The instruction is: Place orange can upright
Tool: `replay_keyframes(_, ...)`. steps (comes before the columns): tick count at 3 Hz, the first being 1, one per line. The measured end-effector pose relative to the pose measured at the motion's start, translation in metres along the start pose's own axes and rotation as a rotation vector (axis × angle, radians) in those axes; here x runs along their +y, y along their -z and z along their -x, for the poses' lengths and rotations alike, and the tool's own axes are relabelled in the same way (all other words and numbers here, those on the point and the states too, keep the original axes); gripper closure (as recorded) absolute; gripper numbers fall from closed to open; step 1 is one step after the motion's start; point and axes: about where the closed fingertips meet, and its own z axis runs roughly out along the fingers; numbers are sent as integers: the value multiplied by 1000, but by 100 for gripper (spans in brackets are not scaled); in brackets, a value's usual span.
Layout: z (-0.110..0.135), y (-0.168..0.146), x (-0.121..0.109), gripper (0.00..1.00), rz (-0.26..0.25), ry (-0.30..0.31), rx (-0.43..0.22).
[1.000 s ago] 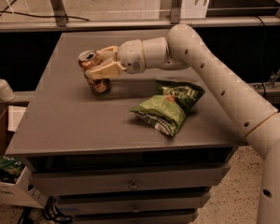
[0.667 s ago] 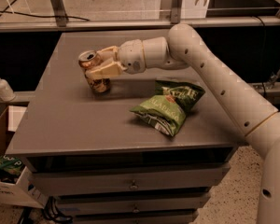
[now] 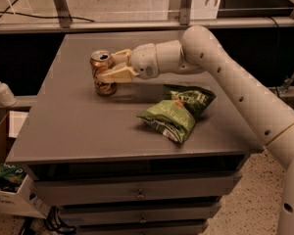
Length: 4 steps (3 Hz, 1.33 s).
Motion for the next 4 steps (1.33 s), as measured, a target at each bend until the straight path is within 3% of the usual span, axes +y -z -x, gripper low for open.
replay_keyframes(1,-5,10,0,0,-16,-5,24)
replay_keyframes(3,-1,52,-6,0,-80,10,84)
replay_keyframes(4,0,53,-6,0,-82,11,86)
